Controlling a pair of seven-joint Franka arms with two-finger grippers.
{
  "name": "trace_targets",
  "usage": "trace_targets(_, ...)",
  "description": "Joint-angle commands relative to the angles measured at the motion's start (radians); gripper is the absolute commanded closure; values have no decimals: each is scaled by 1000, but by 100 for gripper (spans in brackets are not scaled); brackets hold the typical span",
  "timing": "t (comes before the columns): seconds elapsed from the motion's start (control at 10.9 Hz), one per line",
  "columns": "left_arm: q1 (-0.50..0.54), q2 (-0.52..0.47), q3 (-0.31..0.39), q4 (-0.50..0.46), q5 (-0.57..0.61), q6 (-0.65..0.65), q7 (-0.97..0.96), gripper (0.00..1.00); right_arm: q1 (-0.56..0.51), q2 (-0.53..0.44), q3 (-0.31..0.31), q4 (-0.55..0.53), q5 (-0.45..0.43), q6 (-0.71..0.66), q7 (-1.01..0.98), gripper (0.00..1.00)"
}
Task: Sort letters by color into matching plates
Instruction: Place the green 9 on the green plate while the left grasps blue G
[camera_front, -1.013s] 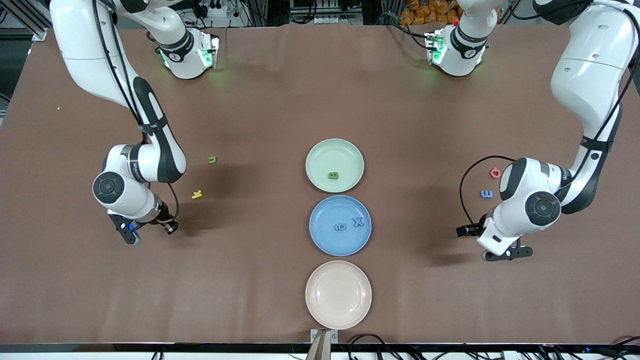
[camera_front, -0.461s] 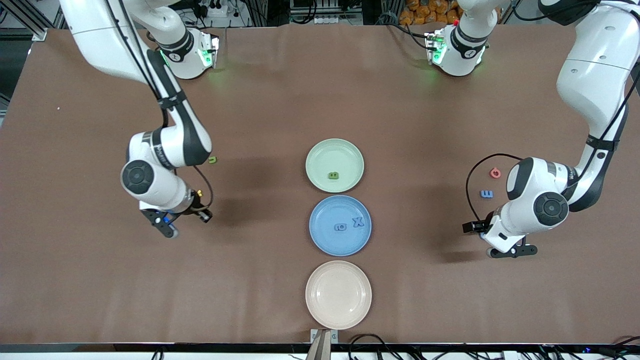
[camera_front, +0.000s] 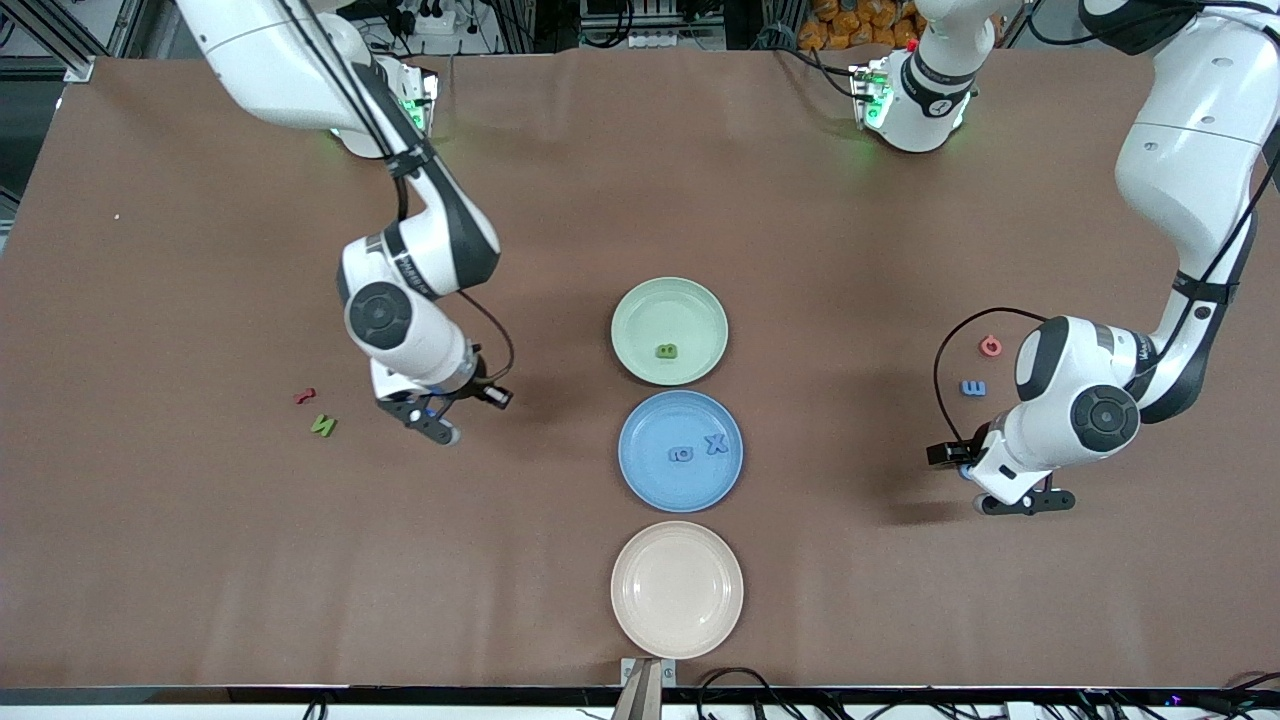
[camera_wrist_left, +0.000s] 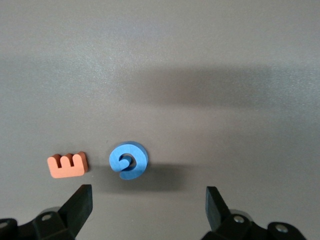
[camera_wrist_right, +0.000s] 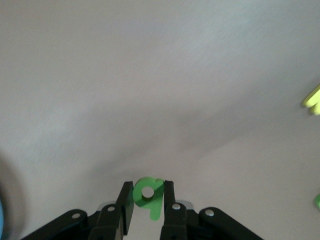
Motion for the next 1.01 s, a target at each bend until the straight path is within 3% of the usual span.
trace_targets(0.0,31,5,-11,-32,-12,71,39,0,80,-9,6,-4,-4,-2,41,100)
trace_targets(0.74,37,26,-2,-38,0,121,105,0,335,66,4,125,8,9,557,100)
trace_targets(0.92,37,26,4,-37,0,124,123,2,376,90,3,129,11,88,579,100)
